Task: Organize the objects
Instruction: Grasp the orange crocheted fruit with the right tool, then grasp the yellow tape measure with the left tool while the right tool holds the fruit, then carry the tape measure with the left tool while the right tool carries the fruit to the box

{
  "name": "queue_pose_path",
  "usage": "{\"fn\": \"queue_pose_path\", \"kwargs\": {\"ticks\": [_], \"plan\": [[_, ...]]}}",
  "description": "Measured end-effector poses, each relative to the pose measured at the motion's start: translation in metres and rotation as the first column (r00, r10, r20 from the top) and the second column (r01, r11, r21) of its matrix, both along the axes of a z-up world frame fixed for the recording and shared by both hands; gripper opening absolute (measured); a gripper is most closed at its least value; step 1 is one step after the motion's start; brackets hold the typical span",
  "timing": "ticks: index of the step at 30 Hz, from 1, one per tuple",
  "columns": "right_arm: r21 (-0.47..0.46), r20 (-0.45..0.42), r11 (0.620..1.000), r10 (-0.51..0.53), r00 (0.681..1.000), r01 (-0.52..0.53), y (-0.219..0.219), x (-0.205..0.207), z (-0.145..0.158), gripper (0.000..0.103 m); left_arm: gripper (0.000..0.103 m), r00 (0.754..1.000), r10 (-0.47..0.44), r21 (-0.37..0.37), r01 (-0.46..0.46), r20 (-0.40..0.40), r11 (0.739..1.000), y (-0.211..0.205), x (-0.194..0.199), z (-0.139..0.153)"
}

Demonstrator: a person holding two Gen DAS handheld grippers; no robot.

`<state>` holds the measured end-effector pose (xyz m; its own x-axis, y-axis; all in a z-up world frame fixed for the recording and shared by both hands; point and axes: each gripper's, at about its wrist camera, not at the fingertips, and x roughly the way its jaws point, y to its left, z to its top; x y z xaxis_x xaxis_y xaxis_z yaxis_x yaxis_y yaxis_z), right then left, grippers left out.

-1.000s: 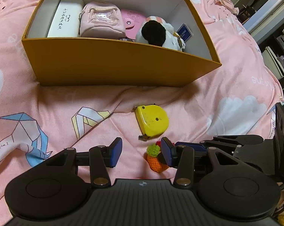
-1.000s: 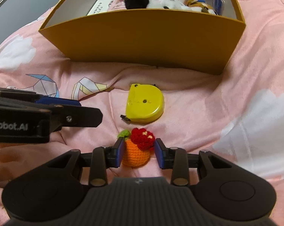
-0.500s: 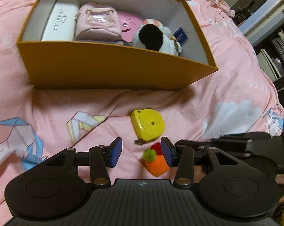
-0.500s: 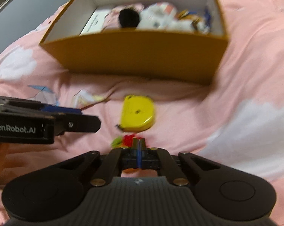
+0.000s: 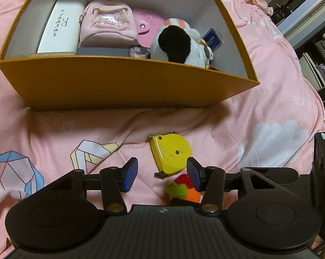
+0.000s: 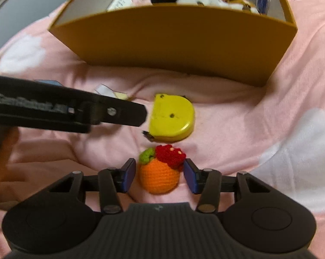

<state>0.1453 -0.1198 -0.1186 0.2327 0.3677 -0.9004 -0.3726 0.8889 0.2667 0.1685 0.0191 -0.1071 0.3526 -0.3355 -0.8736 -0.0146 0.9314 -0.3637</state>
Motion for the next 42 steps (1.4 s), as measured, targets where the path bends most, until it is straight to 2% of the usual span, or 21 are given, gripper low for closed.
{"fn": "queue_pose_path", "kwargs": {"ticks": [6, 10, 14, 17, 19, 22, 23, 24, 28, 31, 35, 39, 42], "plan": [[0.018, -0.029, 0.999, -0.033, 0.999, 0.033, -0.006, 0.004, -0.009, 0.046, 0.065, 1.0, -0.016, -0.008, 0.016, -0.019, 1.0, -0.007, 0.005, -0.007], [0.024, -0.019, 0.999, -0.031, 0.999, 0.032, -0.013, 0.001, 0.002, 0.043, 0.07, 1.0, -0.017, -0.004, 0.017, -0.016, 1.0, -0.015, 0.011, -0.012], [-0.042, 0.081, 0.997, -0.055, 0.995, 0.059, -0.028, -0.002, 0.027, 0.043, 0.076, 0.999, 0.006, -0.005, -0.006, -0.034, 1.0, -0.024, 0.018, -0.017], [-0.099, 0.157, 0.99, -0.088, 0.984, 0.104, -0.041, 0.002, 0.039, 0.043, 0.077, 0.998, 0.035, 0.039, -0.033, -0.043, 0.999, -0.036, 0.024, -0.022], [-0.101, 0.172, 0.986, -0.111, 0.979, 0.13, -0.047, 0.006, 0.042, 0.043, 0.078, 0.998, 0.032, 0.062, -0.029, -0.051, 0.998, -0.044, 0.028, -0.025], [-0.08, 0.163, 0.986, -0.131, 0.978, 0.145, -0.055, 0.016, 0.042, 0.043, 0.071, 0.997, 0.024, 0.109, -0.016, -0.068, 0.994, -0.051, 0.031, -0.032], [-0.08, 0.166, 0.986, -0.131, 0.977, 0.146, -0.057, 0.016, 0.042, 0.043, 0.064, 0.997, 0.028, 0.12, -0.019, -0.073, 0.993, -0.051, 0.031, -0.034], [-0.082, 0.17, 0.986, -0.13, 0.977, 0.145, -0.058, 0.017, 0.042, 0.043, 0.061, 0.997, 0.033, 0.108, -0.026, -0.072, 0.994, -0.05, 0.031, -0.035], [-0.078, 0.188, 0.987, -0.124, 0.974, 0.141, -0.058, 0.02, 0.046, 0.043, 0.061, 0.997, 0.037, 0.083, -0.032, -0.063, 0.996, -0.044, 0.028, -0.033], [-0.073, 0.204, 0.989, -0.113, 0.972, 0.131, -0.065, 0.021, 0.055, 0.043, 0.06, 0.999, 0.02, 0.066, -0.017, -0.044, 0.998, -0.04, 0.02, -0.023], [-0.054, 0.237, 0.993, -0.09, 0.967, 0.106, -0.069, 0.019, 0.073, 0.043, 0.06, 1.0, -0.01, -0.002, 0.01, -0.004, 1.0, -0.03, 0.002, 0.003], [-0.023, 0.267, 0.997, -0.066, 0.961, 0.075, -0.073, 0.017, 0.099, 0.043, 0.06, 0.994, -0.035, -0.048, 0.04, 0.104, 0.998, -0.025, -0.017, 0.039], [-0.009, 0.325, 0.999, -0.044, 0.945, 0.049, -0.072, 0.015, 0.121, 0.043, 0.06, 0.979, -0.029, -0.08, 0.046, 0.202, 0.996, -0.021, -0.018, 0.068]]}}
